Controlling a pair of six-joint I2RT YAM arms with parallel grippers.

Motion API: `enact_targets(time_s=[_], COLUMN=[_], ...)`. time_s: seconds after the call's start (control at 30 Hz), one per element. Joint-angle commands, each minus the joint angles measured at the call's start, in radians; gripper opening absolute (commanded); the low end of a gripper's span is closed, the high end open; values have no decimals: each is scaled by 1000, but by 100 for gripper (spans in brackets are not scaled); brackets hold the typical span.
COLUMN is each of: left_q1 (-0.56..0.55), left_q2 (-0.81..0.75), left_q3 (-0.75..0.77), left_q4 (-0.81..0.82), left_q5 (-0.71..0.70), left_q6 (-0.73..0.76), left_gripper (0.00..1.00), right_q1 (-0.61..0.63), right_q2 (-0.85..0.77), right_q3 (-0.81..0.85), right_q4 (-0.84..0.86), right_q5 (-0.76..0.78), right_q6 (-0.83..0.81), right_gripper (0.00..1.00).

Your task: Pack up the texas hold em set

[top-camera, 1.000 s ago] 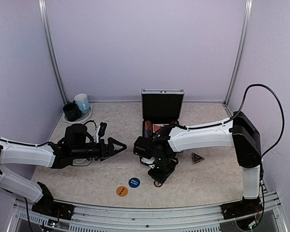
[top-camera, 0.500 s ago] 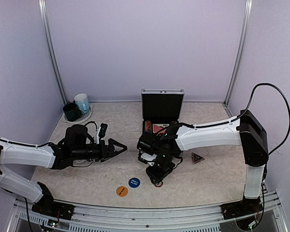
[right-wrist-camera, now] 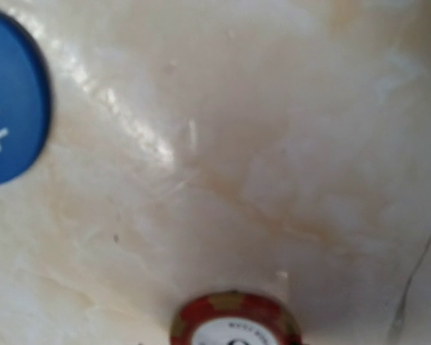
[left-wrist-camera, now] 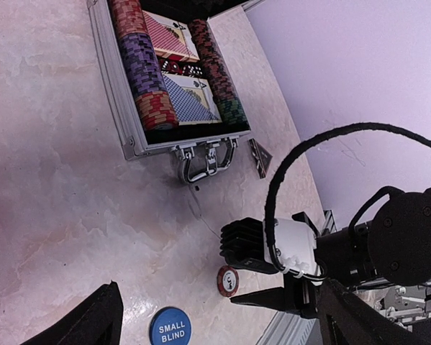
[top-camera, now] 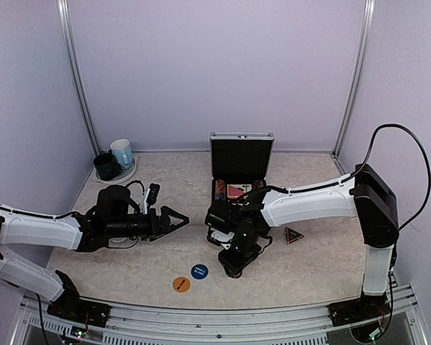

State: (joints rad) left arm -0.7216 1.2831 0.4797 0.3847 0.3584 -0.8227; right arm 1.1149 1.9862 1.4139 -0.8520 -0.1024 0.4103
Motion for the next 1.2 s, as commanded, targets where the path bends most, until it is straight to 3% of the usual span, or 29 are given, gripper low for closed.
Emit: enact_targets(time_s=[0.0,1.17], left_q1=[-6,-6], left_q2=[0,-3], left_q3=[3,-6], left_q4=[13,13], left_q5=[-5,-10], left_q6=[1,-2], left_gripper=[93,93], right_q1=[-1,-2], right_q2=[10,12], right_q3=[-22,-96], right_q4=[19,43], right_q5=[-3,0], right_q6=[7,2], right_gripper=[43,51])
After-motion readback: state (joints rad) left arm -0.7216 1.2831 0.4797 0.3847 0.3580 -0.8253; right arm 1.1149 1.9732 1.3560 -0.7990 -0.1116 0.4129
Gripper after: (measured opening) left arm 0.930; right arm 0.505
